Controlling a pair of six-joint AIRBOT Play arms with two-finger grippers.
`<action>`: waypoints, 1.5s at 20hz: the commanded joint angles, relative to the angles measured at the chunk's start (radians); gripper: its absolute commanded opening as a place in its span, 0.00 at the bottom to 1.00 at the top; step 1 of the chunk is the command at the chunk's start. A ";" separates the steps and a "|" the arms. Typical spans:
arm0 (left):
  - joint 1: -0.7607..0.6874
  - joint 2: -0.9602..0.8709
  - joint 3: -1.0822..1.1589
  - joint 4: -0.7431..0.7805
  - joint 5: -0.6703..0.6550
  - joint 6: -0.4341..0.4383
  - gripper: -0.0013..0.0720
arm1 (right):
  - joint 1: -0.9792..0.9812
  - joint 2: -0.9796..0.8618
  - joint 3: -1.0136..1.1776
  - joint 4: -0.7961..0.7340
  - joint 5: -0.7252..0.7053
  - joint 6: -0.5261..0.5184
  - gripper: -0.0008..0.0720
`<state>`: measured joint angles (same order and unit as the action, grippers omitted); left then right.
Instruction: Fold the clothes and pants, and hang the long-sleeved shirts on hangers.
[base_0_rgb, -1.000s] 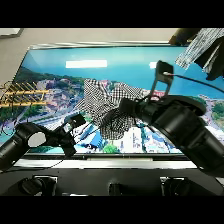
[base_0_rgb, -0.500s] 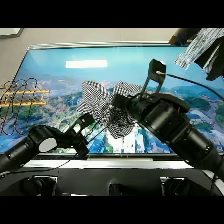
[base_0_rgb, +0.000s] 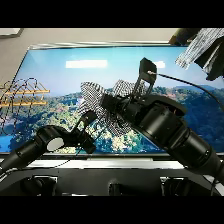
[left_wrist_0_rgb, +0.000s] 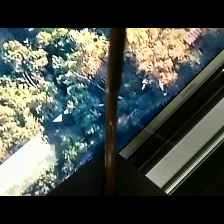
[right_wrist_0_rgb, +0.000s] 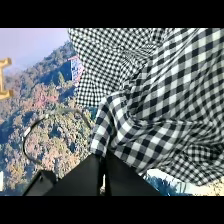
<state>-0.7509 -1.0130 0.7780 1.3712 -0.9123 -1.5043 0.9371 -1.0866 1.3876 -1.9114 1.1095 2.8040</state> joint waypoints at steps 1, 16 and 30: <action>0.000 -0.005 0.000 -0.003 0.058 -0.049 0.04 | 0.015 -0.003 0.013 -0.052 0.106 0.004 0.05; -0.007 -0.005 0.000 -0.048 0.120 -0.040 0.04 | 0.014 -0.104 0.013 -0.138 0.017 -0.027 0.05; -0.007 -0.005 0.000 -0.047 0.095 -0.037 0.04 | -0.097 0.047 0.092 -0.071 0.129 -0.216 0.50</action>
<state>-0.7578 -1.0176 0.7780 1.3235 -0.8177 -1.5414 0.9173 -1.1065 1.4395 -2.0262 1.1667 2.6789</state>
